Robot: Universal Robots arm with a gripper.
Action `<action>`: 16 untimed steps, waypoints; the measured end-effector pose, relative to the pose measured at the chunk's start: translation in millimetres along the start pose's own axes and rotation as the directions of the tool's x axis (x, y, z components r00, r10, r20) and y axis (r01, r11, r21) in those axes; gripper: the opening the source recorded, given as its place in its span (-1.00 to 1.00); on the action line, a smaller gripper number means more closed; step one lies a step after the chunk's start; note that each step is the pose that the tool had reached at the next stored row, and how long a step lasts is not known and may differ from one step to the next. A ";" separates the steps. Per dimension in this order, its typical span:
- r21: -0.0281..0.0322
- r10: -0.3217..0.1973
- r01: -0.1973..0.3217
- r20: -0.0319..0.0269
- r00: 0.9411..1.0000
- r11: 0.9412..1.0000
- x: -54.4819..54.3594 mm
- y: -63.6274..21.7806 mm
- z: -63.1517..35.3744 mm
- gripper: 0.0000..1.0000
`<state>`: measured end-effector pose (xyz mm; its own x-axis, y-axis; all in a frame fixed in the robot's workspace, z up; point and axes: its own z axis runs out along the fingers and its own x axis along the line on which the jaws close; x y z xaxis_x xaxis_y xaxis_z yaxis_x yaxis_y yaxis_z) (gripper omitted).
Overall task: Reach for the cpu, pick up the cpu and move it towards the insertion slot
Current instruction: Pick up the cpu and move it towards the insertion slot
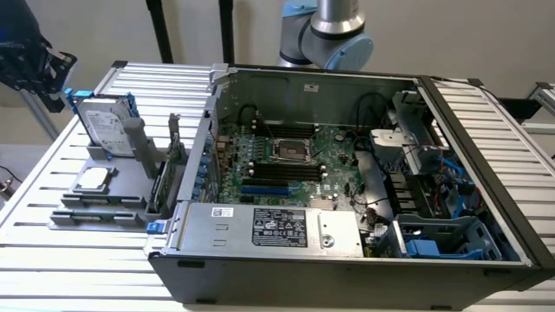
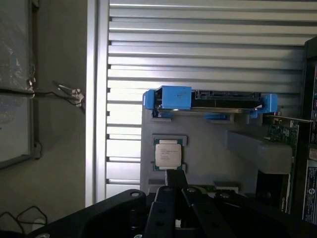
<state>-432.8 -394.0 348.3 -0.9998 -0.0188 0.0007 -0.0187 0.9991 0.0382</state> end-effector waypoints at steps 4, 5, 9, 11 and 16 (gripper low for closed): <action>0.000 0.000 0.000 0.000 1.000 1.000 0.0 0.0 0.0 -0.65; 0.000 0.000 0.000 0.000 1.000 1.000 0.0 0.0 0.0 -0.52; 0.000 0.000 0.000 0.000 1.000 1.000 0.0 0.0 0.0 -0.16; 0.000 0.000 0.000 0.000 1.000 1.000 0.0 0.0 0.0 0.07; 0.000 0.000 0.000 0.000 1.000 1.000 0.0 0.0 0.0 0.41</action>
<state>-432.8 -394.0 348.3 -0.9998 -0.0188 0.0007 -0.0187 0.9991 0.0382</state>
